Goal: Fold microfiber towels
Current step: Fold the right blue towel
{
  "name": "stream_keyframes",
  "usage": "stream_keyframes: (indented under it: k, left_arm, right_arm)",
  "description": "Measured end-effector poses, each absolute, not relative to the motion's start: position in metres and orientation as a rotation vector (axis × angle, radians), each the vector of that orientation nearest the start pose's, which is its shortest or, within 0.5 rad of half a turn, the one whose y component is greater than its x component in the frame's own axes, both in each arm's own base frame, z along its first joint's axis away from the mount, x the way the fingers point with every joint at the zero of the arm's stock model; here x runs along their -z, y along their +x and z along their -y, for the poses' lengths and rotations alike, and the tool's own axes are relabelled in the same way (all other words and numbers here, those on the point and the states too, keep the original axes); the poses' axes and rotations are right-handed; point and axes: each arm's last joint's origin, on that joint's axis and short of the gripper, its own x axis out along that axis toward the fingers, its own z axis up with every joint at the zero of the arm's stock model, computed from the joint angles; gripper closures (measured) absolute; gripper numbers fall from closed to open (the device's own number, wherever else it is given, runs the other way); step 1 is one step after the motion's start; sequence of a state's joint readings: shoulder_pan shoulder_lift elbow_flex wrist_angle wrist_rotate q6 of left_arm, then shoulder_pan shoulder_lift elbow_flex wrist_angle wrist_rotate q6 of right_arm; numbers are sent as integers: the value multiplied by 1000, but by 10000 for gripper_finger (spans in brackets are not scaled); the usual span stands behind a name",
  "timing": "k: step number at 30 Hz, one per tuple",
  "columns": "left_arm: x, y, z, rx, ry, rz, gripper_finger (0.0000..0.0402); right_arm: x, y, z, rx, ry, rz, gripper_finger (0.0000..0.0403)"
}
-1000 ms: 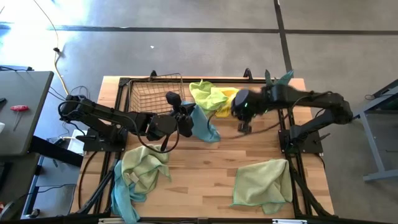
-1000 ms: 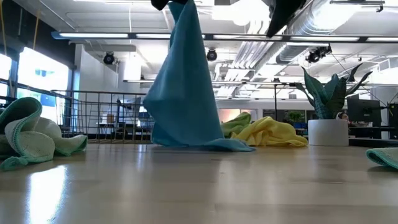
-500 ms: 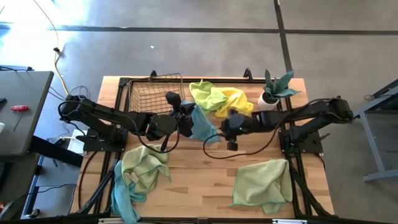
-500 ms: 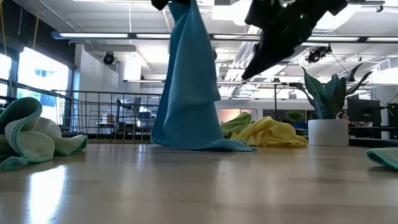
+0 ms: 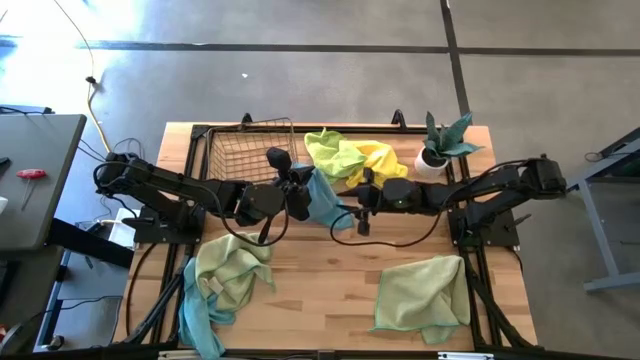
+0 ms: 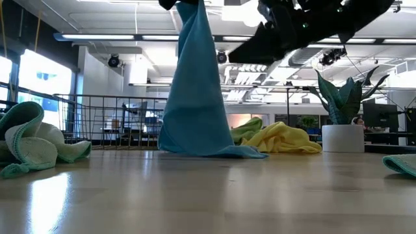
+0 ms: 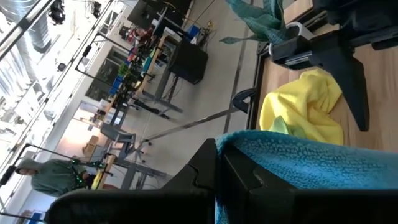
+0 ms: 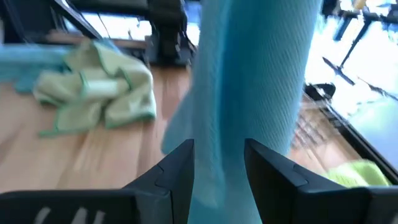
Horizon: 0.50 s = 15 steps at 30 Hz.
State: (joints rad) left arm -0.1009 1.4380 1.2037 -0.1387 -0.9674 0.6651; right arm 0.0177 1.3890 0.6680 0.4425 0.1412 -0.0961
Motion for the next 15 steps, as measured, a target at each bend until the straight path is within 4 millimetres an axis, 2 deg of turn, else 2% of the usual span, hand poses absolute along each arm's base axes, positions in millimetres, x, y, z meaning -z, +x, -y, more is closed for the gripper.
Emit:
stream_keyframes:
  k: [8,15]
  left_arm:
    - [-336,317,9,-687,792,-593,401]
    - [-336,317,9,-688,784,-589,401]
  right_arm:
    - [-222,301,0,84,-176,-134,269]
    - [-234,302,0,66,-165,5,269]
